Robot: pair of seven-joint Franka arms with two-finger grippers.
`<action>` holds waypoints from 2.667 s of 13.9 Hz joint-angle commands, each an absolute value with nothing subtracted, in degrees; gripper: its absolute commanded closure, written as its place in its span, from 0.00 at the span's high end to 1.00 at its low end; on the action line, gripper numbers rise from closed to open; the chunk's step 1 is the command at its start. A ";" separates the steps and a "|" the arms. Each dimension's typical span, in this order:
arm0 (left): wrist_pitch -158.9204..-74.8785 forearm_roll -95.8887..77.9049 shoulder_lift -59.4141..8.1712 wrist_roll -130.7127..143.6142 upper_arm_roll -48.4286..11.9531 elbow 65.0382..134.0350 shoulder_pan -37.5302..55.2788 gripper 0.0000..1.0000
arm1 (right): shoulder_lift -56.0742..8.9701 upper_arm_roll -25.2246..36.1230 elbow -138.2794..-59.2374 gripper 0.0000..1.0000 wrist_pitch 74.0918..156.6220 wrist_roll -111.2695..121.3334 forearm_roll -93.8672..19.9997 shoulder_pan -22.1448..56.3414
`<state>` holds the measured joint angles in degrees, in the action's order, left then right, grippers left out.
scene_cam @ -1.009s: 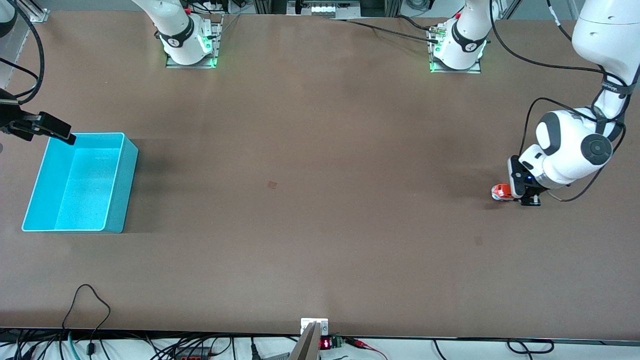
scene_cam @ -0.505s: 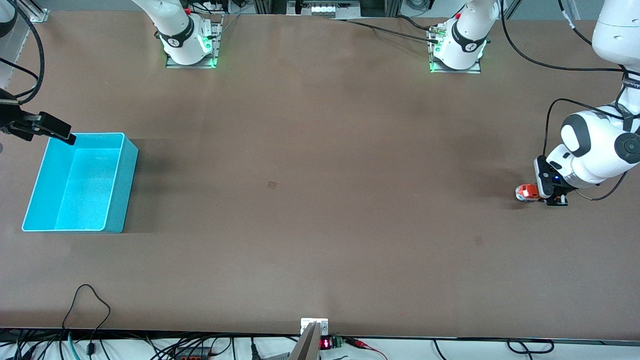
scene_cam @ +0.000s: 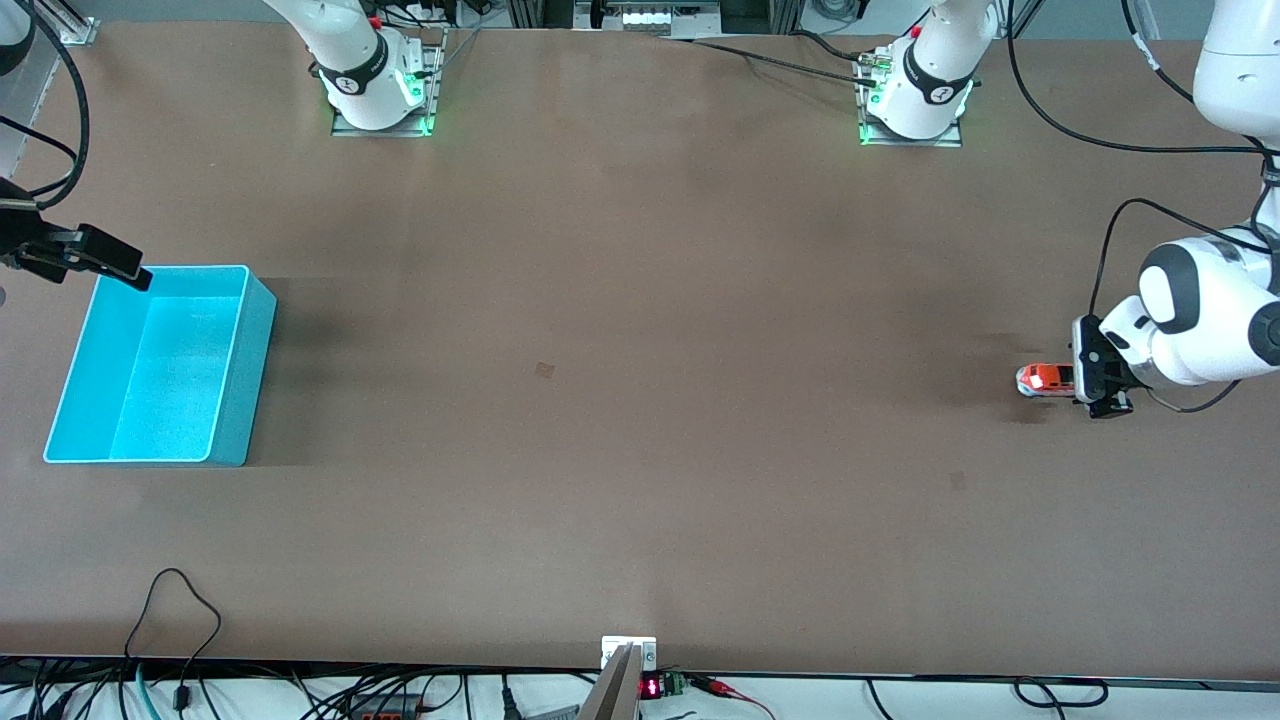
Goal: Wind up bus and store in blue box
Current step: 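Drag the car backward along the table with the left gripper, then open the left gripper, releasing the car to roll toward the cyan box, then lower the right gripper to the car while the left gripper withdraws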
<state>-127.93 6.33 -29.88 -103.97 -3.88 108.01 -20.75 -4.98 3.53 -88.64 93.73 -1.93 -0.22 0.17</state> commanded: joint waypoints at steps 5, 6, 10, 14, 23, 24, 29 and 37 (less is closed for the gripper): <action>-119.62 6.50 -21.63 -104.41 -5.10 106.70 -15.92 1.00 | -5.19 3.25 -88.33 1.00 94.31 -1.23 0.09 -0.18; -118.84 6.42 -20.93 -104.15 -5.10 106.61 -14.26 1.00 | -5.19 3.25 -88.33 1.00 94.31 -1.23 0.09 -0.18; -117.60 5.89 -20.21 -96.00 -5.10 105.47 -8.54 1.00 | -5.27 3.25 -88.33 1.00 94.39 -1.32 -0.35 -0.26; -117.42 1.67 -20.39 -85.72 -5.10 104.16 -4.84 1.00 | -5.27 3.25 -88.33 1.00 94.31 -1.32 -0.35 -0.26; -117.51 -3.52 -20.22 -52.42 -4.57 95.54 -2.46 1.00 | -6.24 3.25 -88.33 1.00 94.13 -2.20 -0.35 -0.09; -117.42 -3.43 -19.87 -48.29 -4.40 94.93 -2.37 1.00 | -6.41 3.25 -88.33 1.00 94.04 -2.20 -0.18 0.09; -116.11 -3.60 -19.07 -24.56 2.00 88.79 0.87 1.00 | -8.69 2.73 -88.33 1.00 93.78 -1.93 0.09 0.61; -99.08 -2.99 -12.05 0.59 4.48 82.17 1.93 1.00 | -13.18 2.64 -90.69 1.00 93.42 5.32 -0.97 0.53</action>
